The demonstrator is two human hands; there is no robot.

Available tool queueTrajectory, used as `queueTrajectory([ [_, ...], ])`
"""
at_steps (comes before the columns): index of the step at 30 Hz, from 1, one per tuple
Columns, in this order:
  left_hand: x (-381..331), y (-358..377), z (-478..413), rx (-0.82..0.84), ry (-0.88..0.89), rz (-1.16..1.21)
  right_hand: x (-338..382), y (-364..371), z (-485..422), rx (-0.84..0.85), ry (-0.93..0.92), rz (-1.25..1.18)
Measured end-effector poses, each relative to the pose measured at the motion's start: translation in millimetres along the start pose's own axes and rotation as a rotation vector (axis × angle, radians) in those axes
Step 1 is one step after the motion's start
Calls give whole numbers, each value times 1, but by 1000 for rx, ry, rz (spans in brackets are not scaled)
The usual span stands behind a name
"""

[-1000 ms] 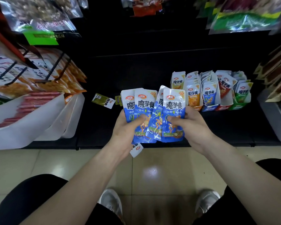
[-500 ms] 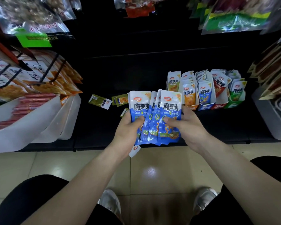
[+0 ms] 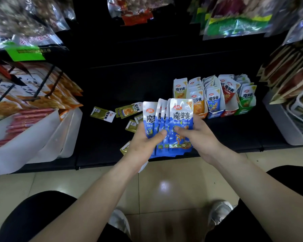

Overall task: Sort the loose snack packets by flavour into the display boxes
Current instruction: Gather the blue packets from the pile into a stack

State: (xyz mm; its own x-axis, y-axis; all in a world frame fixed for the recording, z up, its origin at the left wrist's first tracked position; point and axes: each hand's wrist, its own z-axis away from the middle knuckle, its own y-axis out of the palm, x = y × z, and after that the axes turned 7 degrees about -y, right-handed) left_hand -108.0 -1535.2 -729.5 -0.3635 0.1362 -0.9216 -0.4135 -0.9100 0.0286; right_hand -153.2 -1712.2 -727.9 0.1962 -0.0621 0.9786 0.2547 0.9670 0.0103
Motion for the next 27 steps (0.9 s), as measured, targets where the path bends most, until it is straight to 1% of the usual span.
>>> queueTrajectory([
  [4,8,25,-1,36,1,-2,-5,-7,7,-20,41,-45],
  [9,10,72,-1,37,23,-4,-2,-33,17,-162,115,-196],
  [12,9,103,3,47,15,-26,4,-50,28,-174,132,-144],
  [16,9,134,5,55,-33,-152,15,-68,43,-150,198,-83],
  [20,-9,142,1,40,-17,-274,31,-86,48,-152,171,-93],
  [24,-26,145,-25,21,-13,-219,45,-112,32,-26,53,149],
  [27,-20,155,-66,-45,-49,-168,55,-154,12,-44,6,442],
])
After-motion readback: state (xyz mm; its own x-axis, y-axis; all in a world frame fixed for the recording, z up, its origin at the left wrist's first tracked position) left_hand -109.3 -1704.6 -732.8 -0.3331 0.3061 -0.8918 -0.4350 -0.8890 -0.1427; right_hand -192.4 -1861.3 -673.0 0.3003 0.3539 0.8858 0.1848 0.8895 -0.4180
